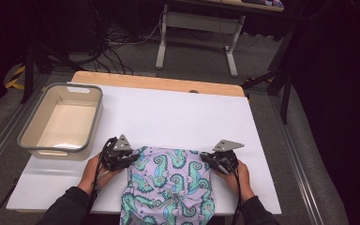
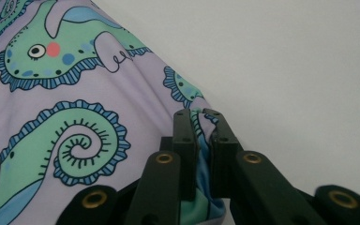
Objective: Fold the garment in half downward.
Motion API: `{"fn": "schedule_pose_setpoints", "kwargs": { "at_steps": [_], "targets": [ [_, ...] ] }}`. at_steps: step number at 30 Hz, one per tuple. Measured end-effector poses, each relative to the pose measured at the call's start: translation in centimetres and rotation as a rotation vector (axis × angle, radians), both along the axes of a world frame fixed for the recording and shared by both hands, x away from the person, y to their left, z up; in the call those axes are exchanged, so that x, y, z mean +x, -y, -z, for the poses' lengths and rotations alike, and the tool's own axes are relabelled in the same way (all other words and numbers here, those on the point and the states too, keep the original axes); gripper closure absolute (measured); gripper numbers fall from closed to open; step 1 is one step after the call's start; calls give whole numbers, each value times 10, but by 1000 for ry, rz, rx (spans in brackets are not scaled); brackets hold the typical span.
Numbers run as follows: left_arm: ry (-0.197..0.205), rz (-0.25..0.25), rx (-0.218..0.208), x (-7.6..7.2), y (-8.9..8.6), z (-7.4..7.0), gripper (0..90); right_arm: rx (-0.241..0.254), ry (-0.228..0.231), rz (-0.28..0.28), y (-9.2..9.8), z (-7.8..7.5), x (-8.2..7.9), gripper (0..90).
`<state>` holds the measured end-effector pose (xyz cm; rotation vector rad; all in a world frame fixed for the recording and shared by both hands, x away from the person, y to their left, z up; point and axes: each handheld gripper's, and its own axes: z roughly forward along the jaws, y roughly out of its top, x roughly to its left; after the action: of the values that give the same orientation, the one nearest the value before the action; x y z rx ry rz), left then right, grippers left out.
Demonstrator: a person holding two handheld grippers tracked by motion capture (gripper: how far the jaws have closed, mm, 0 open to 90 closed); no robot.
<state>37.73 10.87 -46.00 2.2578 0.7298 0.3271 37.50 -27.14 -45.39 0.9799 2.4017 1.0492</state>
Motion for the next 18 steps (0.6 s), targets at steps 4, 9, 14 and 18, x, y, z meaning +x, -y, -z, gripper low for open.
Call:
{"fn": "schedule_pose_setpoints", "kwargs": {
  "at_steps": [4, 9, 14, 18],
  "targets": [
    [22, -7, 13, -1, 0, 0, 808, 7, 21, 0, 1, -1, -1, 855],
    [55, -23, 31, -4, 0, -1, 819, -18, 80, -1, 0, -2, -5, 859],
    [103, -35, 34, -4, -1, -3, 825, 10, 137, 26, 4, -8, -6, 864],
    [129, -45, 26, -2, -1, -4, 826, 0, 169, 40, 4, -11, -7, 864]
  ]
}}
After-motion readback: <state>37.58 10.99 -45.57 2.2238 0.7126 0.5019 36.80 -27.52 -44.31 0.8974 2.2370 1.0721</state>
